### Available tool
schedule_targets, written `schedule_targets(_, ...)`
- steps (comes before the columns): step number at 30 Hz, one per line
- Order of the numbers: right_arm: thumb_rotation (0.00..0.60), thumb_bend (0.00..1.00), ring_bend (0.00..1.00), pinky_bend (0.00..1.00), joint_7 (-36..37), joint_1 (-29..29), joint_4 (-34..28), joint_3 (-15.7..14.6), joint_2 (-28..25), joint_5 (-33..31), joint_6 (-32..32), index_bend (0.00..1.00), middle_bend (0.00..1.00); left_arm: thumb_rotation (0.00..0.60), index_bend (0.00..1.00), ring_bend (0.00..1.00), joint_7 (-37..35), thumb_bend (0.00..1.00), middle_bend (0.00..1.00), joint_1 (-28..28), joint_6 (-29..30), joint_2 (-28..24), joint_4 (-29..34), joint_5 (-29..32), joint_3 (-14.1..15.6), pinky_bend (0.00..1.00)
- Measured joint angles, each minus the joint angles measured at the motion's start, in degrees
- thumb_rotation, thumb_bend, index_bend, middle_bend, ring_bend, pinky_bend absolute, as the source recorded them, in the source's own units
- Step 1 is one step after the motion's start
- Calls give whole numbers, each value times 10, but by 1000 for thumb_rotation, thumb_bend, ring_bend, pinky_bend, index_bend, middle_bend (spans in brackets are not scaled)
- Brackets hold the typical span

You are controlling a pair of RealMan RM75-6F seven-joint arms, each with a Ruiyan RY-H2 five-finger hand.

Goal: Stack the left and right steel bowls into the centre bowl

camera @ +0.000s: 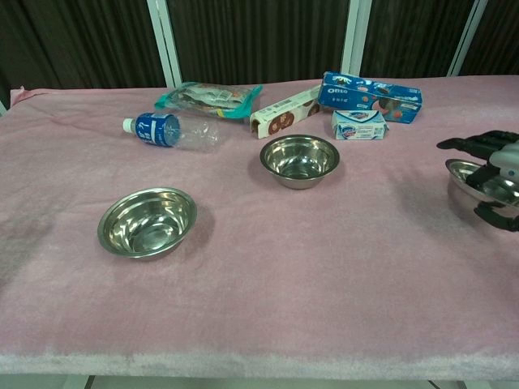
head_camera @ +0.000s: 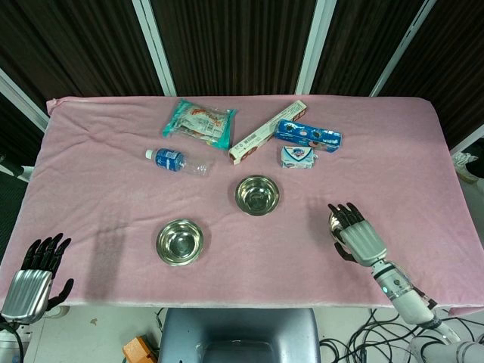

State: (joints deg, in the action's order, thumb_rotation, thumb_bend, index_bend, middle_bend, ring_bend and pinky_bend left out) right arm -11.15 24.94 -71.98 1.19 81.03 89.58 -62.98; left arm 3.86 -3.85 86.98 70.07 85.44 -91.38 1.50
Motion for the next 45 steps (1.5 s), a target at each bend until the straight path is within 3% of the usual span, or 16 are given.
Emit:
schedule_targets(10, 600, 596, 0, 0, -104, 74, -62, 92, -6, -79, 48, 752, 21, 600, 0, 0, -11, 361, 0, 4, 9, -4, -2, -6, 1, 21)
schedule_targets(17, 600, 597, 0, 0, -230, 184, -69, 158, 58, -170, 102, 744, 21, 600, 0, 0, -20, 360, 0, 5, 11, -7, -3, -1, -2, 21)
schedule_targets(24, 600, 597, 0, 0, -297, 265, 11, 171, 178, -211, 123, 735, 21, 600, 0, 0, -27, 360, 0, 5, 8, -11, -4, 2, -4, 21)
schedule_targets(30, 600, 597, 0, 0, -325, 293, 90, 148, 242, -225, 127, 715, 21, 600, 0, 0, -29, 359, 0, 8, 14, -11, -5, -3, -1, 21)
schedule_targets(34, 600, 596, 0, 0, -328, 295, 99, 136, 248, -231, 123, 547, 23, 600, 0, 0, -28, 359, 0, 7, 13, -11, -5, -6, 0, 21)
schedule_targets(38, 600, 548, 0, 0, -330, 291, 83, 131, 239, -244, 128, 268, 8, 600, 0, 0, -27, 360, 0, 6, 12, -11, -4, -7, 0, 22)
schedule_targets(42, 600, 450, 0, 0, -336, 283, 50, 125, 220, -255, 128, 120, 0, 600, 0, 0, -29, 359, 0, 6, 13, -11, -4, -8, 0, 21)
schedule_targets(45, 600, 376, 0, 0, -338, 274, 25, 119, 204, -258, 123, 62, 0, 600, 0, 0, -30, 358, 0, 5, 12, -11, -5, -10, 0, 21)
